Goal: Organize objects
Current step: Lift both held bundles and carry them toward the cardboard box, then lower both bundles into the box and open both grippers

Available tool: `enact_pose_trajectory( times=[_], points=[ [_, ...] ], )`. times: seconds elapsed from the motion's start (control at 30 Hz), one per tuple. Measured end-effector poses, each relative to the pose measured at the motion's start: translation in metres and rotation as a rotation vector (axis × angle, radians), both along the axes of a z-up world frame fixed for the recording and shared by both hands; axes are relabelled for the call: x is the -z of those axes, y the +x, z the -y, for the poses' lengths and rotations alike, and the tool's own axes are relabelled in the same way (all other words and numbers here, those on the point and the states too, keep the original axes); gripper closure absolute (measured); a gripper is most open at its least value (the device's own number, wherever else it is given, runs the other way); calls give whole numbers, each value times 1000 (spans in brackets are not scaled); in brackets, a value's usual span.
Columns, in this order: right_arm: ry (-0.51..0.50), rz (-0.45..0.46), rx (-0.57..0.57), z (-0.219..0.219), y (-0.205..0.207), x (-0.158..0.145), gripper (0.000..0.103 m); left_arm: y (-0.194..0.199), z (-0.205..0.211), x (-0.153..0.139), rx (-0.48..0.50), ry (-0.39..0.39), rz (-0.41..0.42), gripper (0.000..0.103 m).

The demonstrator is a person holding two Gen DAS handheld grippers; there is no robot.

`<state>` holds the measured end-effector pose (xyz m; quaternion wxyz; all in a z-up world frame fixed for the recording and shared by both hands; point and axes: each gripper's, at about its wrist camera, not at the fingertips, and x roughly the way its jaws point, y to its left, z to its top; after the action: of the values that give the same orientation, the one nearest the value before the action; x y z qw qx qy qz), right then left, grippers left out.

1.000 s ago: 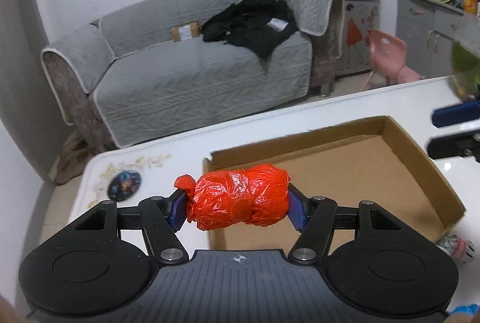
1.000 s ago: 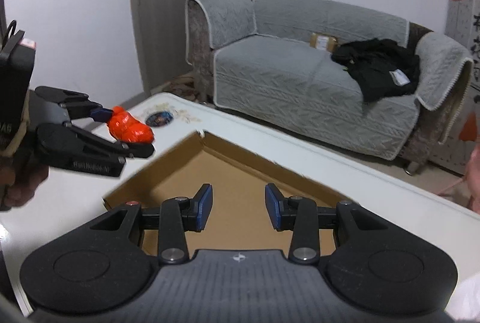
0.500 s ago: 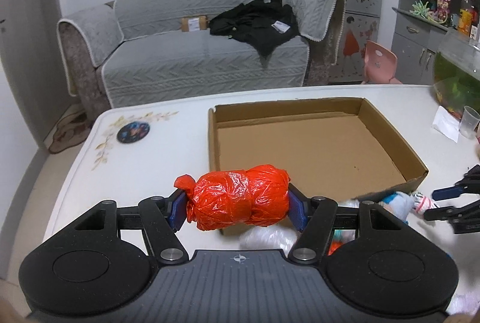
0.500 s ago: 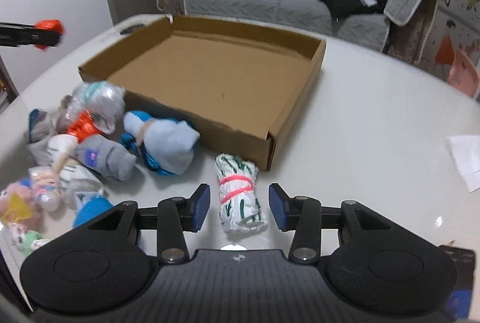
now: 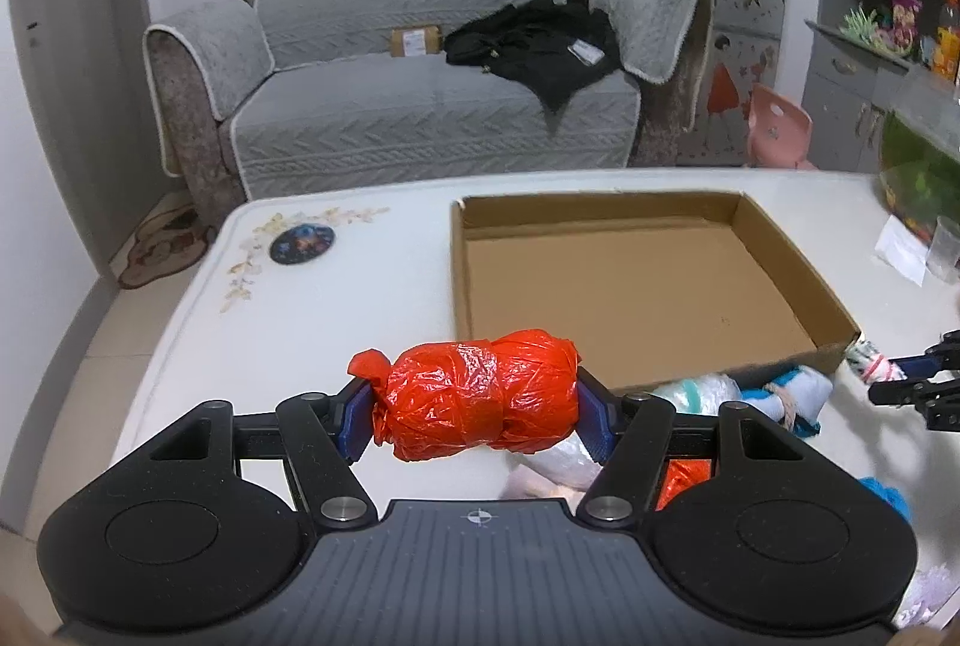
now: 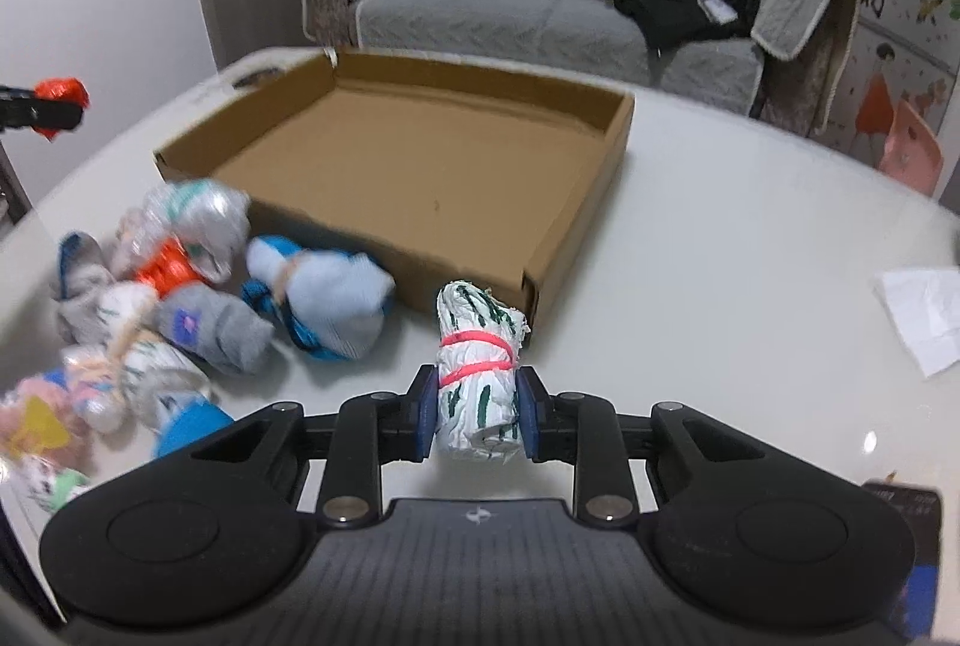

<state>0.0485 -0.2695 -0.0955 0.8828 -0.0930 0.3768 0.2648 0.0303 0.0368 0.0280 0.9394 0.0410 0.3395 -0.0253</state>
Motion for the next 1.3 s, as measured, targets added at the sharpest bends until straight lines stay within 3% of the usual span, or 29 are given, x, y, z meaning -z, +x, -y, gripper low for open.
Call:
enact_pose_trajectory(
  times=[0.17,0.37,0.53,0.63,0.8,1.1,1.3],
  points=[
    [41,61,-42,-11,3,-27,79,-12,-42,-37,-116,10,72,33],
    [97,98,-132,-41,20,-53,79,-52,-131,-131,-380,14,271,34],
    [136,126,-188,-60,15,-64,79,-82,-198,-208,-572,69,361,35],
    [139,131,-193,-60,16,-67,78,-93,-207,-225,-598,59,395,35],
    [156,121,-183,-58,36,-80,78,-64,-164,-185,-471,67,313,35],
    [125,106,-199,-80,79,-84,78,66,-4,-65,-38,24,74,35],
    [77,41,-235,-116,127,-68,78,151,71,14,114,128,-43,35]
  ],
)
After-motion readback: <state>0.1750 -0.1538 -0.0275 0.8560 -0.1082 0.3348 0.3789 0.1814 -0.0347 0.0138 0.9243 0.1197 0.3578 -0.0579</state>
